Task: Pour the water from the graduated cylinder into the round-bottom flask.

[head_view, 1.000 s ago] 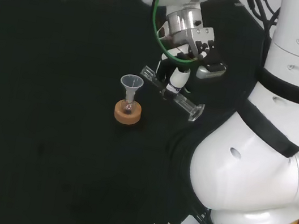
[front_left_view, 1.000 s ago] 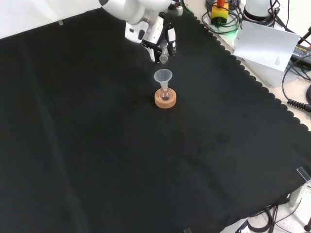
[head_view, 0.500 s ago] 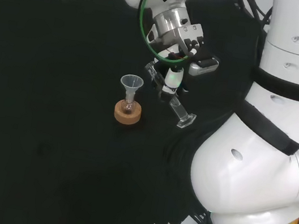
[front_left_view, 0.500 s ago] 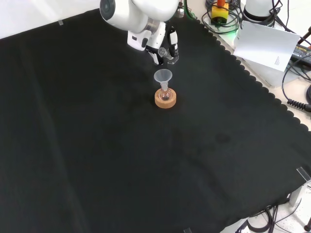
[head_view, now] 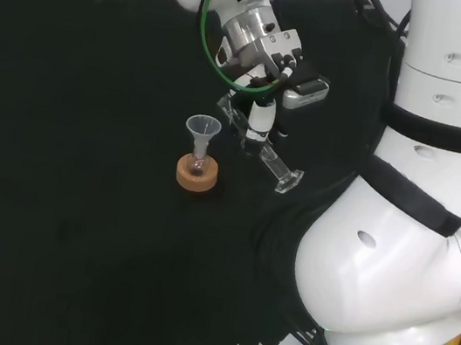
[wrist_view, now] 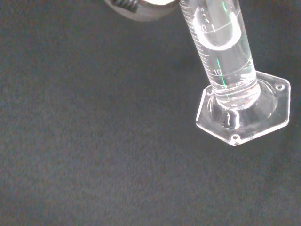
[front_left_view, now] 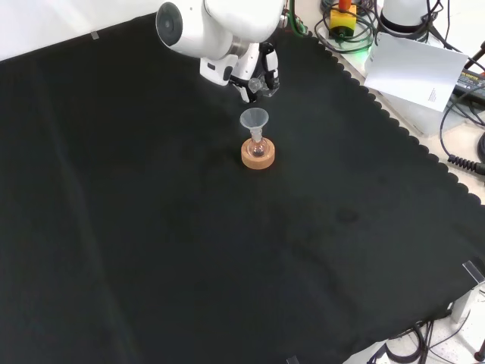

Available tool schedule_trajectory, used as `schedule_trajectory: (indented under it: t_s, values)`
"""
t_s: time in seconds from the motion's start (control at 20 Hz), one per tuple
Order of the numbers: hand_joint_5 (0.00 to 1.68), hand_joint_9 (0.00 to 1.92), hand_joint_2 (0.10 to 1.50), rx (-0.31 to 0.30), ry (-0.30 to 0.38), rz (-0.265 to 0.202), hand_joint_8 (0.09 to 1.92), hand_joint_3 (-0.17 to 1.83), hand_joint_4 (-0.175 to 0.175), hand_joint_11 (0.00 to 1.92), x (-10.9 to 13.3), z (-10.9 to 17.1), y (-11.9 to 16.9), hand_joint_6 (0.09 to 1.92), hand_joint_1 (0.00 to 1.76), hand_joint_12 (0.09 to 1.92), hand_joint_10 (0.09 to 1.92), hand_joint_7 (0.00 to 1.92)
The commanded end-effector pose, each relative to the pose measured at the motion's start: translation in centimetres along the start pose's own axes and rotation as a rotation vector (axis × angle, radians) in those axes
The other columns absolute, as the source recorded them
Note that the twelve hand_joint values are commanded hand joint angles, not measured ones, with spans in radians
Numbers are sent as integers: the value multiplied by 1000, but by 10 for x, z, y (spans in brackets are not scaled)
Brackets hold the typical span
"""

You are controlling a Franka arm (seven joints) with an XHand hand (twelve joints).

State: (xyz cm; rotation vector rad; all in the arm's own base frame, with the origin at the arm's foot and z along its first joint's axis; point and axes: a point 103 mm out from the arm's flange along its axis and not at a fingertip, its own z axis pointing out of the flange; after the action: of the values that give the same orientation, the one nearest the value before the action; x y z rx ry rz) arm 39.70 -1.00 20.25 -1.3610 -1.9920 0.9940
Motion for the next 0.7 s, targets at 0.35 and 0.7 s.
schedule_trajectory:
  t_s: [0.35,0.7]
  values:
    - [1019,1506,1105,119,-41,41,299,-4,-46,1369,3,-6,2,951,1118,729,87,1331]
    - [1020,1507,1104,237,-54,78,292,-4,-45,1371,4,-8,7,949,1118,725,87,1334]
